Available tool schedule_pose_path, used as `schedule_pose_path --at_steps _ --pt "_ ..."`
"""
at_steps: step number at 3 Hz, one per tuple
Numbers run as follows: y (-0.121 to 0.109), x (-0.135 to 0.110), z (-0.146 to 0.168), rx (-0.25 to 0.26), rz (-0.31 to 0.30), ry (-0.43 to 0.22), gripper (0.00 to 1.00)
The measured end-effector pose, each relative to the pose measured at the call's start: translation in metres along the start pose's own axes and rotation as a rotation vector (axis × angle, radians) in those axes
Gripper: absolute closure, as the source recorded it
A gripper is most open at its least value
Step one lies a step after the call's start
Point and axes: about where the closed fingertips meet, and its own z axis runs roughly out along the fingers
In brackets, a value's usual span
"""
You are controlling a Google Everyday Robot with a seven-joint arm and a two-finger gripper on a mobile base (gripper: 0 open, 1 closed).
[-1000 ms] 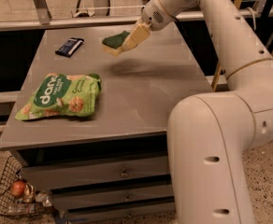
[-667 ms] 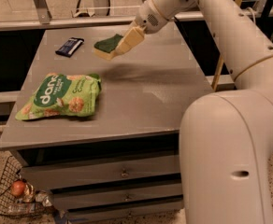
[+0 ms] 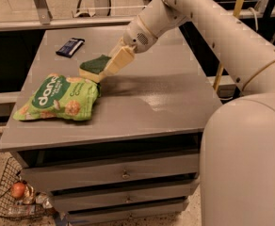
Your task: Move sponge near green rice chip bag
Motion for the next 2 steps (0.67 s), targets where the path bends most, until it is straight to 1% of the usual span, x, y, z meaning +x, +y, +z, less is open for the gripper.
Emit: schedule_pose_path --at_steps 1,2 --pt "0.0008 0.0015 0.0074 -0.012 0.004 0.004 0.74" --pt "0.0007 0.0012 0.0104 -0.016 0.003 0.004 0.50"
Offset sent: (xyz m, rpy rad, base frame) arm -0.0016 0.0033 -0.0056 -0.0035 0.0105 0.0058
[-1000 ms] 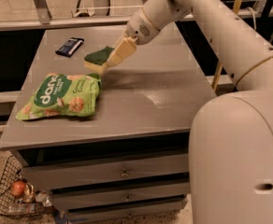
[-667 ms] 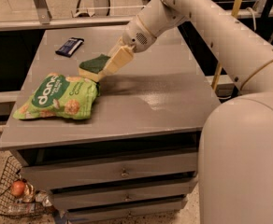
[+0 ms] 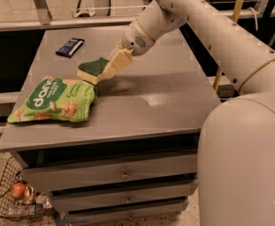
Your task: Move sponge near green rice chip bag
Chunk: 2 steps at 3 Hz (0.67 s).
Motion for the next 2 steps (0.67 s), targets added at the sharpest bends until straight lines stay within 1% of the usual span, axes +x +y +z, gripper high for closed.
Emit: schedule_pose_path --at_steps 2 --pt "-0.0005 -0.0008 0.0066 -0.008 0.000 0.000 0.04"
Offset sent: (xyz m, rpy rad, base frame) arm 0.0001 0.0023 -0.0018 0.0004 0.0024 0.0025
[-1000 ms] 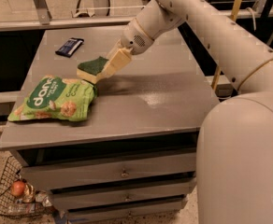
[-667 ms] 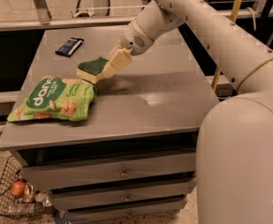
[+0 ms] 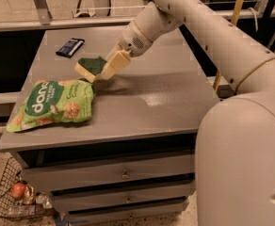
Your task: Move sponge near green rice chip bag
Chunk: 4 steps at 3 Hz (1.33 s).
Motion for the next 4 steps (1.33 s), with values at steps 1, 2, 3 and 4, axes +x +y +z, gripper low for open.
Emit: schedule_pose_path --at_steps 1,2,3,4 --pt "0.000 0.000 0.002 -0.002 0.000 0.000 0.00" --pt "0.000 0.000 0.002 -0.002 0.000 0.000 0.00" --pt "0.008 0.007 -0.010 0.023 -0.018 0.031 0.00" --pt "0.030 0.024 -0.041 0.104 -0.033 0.039 0.00"
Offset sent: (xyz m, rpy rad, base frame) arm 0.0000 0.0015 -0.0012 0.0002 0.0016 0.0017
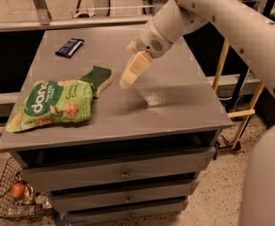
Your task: Move sponge near green rice chip bag
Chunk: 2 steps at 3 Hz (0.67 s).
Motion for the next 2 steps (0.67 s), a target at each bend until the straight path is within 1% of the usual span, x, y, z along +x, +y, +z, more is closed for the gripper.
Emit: schedule_pose_path --at_steps 1,2 --pt "0.022 0.027 -0.031 0.084 0.013 -0.029 0.00" --pt "0.026 0.045 -0.039 0.104 0.039 -0.026 0.00"
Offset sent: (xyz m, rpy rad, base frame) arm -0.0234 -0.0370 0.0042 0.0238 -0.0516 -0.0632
